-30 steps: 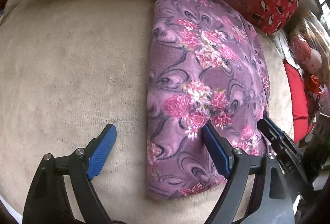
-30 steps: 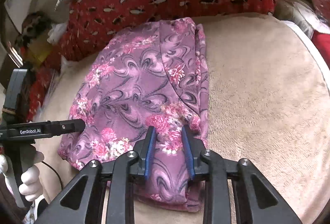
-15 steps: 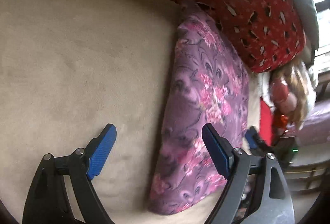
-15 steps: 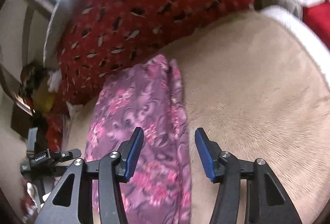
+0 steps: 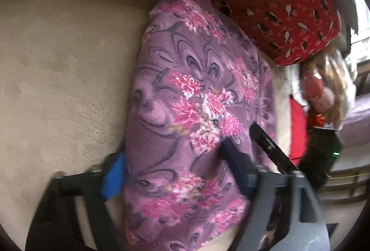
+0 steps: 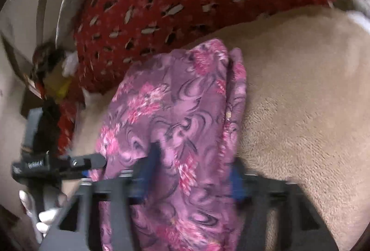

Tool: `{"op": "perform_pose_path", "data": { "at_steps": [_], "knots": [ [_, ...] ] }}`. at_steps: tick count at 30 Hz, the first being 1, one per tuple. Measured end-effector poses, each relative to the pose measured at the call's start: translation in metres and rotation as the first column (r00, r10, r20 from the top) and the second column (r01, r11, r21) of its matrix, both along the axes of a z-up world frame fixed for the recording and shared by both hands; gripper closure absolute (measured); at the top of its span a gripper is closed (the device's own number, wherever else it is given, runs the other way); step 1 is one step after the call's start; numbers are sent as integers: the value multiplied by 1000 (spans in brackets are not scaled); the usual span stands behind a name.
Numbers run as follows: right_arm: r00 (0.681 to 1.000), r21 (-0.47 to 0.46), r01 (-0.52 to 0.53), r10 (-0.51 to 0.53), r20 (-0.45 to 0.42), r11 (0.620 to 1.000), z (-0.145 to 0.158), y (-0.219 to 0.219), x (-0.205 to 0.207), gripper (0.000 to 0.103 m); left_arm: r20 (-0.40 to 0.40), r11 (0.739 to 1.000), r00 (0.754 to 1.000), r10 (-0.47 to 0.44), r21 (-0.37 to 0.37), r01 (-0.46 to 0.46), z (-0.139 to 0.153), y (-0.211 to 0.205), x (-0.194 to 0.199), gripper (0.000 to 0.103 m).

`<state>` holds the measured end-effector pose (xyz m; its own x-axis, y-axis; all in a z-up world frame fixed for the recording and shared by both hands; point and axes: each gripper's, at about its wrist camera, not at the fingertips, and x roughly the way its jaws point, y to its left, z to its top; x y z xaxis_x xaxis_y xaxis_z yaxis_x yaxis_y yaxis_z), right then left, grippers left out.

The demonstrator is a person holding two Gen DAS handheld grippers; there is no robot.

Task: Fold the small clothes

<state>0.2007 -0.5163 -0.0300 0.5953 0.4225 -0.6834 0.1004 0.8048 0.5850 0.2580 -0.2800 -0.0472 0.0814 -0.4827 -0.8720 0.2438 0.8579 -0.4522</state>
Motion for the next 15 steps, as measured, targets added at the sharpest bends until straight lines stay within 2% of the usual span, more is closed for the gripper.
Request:
{"op": "perform_pose_path", "data": {
  "at_steps": [1, 3, 8, 15],
  "knots": [
    [1000, -29, 3, -2, 7, 1000, 2, 2, -3, 68, 27, 1000, 1000, -6, 31, 6, 2, 0, -1, 51],
    [1000, -113, 4, -1, 24, 994, 11, 12, -7, 73, 71, 998, 997, -17, 55, 13, 9, 0, -6, 73],
    [998, -248, 44, -31, 56, 968, 39, 30, -18, 82, 191, 992, 980, -59, 120, 37, 38, -3, -24, 77],
    [993, -282, 50, -17, 117, 958, 97, 55, -52, 83, 310, 991, 949, -52, 132, 11, 86, 29, -57, 77]
  ]
}}
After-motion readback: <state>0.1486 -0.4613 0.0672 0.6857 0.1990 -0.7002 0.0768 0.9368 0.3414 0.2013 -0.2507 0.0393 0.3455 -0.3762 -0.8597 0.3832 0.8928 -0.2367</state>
